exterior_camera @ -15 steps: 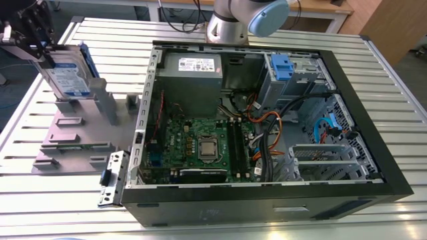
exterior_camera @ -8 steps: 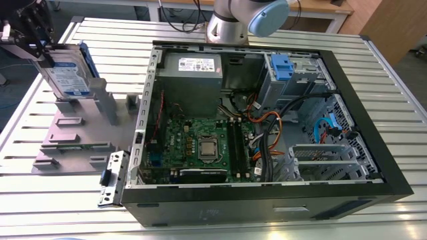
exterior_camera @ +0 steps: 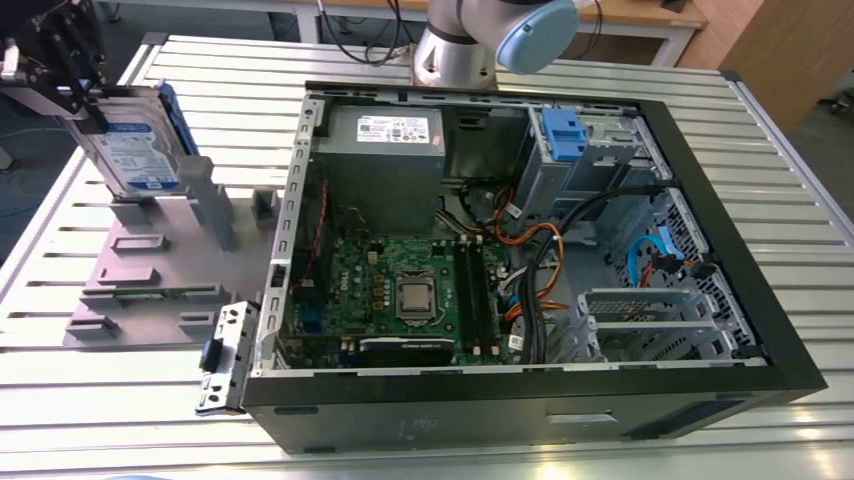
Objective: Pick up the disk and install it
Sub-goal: 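Pick up the disk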
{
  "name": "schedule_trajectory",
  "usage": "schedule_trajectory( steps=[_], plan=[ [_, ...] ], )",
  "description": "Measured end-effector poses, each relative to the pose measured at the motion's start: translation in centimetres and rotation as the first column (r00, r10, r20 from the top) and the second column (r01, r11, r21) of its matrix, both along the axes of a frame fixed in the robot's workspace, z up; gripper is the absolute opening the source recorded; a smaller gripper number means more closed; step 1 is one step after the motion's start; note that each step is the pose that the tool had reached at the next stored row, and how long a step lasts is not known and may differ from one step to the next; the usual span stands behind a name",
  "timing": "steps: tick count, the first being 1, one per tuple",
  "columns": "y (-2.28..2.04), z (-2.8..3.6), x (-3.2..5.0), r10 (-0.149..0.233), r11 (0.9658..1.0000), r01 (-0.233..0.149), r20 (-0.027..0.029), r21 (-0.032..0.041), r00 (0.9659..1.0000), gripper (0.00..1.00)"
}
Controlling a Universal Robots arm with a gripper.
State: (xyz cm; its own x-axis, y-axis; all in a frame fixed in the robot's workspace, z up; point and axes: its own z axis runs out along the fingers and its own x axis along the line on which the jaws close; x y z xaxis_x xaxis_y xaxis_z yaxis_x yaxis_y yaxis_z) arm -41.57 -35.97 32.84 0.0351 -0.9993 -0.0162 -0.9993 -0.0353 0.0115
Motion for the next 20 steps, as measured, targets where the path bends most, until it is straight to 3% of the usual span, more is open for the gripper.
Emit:
schedule_trajectory(
  steps=[20],
  plan=[
    [0.00,0.50,0.00,0.000,1.0000,0.000,0.0000,0.0000,1.0000,0.36]
  ],
)
